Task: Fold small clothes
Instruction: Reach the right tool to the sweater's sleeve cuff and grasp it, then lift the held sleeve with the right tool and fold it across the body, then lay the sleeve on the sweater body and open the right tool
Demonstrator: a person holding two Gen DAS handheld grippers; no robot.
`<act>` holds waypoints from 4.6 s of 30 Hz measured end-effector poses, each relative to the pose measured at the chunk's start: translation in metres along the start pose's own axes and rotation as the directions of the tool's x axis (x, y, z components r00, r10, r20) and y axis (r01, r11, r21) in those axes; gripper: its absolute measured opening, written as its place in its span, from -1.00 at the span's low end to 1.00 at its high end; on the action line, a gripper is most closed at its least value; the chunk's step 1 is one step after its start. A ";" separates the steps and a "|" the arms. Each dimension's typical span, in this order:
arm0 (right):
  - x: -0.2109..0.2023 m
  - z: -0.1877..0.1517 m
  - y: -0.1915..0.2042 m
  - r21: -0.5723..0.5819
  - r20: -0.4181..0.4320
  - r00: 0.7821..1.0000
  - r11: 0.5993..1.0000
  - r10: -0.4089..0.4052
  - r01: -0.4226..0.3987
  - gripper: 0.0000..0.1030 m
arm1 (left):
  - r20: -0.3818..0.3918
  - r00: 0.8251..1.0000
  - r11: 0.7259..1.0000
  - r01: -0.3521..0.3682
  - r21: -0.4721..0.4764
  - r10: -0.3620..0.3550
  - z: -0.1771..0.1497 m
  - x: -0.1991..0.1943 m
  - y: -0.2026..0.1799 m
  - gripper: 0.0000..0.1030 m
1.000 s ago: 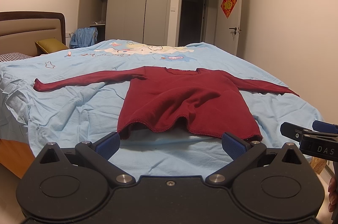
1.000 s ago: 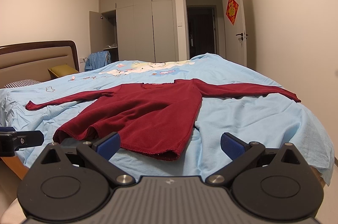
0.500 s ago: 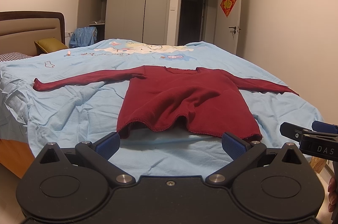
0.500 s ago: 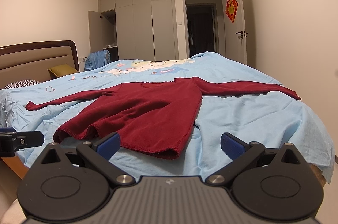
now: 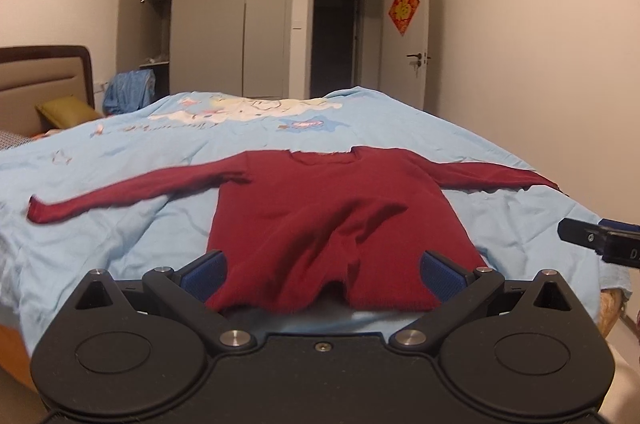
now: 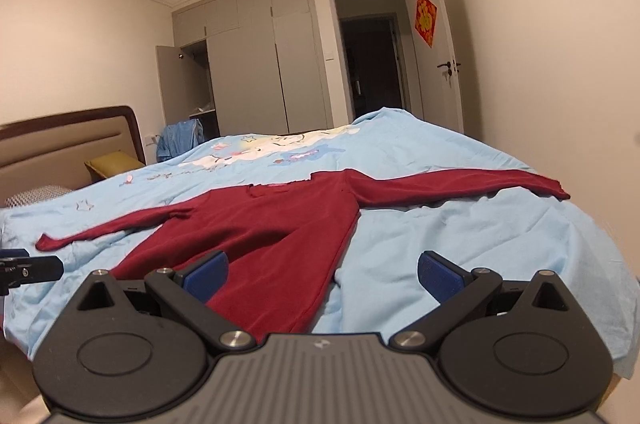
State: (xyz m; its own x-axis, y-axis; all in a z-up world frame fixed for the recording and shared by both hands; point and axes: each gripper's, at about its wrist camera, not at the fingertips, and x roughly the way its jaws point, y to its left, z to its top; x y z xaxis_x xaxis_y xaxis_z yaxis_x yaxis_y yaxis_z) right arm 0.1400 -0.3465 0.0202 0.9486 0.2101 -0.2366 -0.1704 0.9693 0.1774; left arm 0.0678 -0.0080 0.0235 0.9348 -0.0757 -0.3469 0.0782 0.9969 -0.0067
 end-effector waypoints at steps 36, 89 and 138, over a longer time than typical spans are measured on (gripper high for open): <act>0.234 0.074 -0.329 0.592 -0.207 0.930 0.718 -0.302 0.366 0.81 | -0.413 0.885 0.977 0.190 -0.098 -0.214 0.007 0.214 -0.076 0.99; 0.386 0.041 0.184 -0.498 -0.326 0.915 0.781 0.236 -0.378 -0.85 | -0.229 0.961 0.887 -0.238 -0.395 0.156 0.066 0.174 0.139 0.99; 0.407 0.106 -0.124 0.102 -0.267 0.962 0.991 -0.056 0.086 -0.30 | -0.298 0.942 0.976 -0.192 -0.107 0.152 0.036 0.356 0.081 0.99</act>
State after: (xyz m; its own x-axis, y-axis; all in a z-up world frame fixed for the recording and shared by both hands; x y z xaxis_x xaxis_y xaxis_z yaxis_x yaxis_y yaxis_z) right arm 0.5757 -0.3948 0.0032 0.8510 0.1815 -0.4927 -0.0598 0.9657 0.2525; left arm 0.4190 0.0450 -0.0667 0.7893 0.0869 -0.6078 -0.1399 0.9893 -0.0403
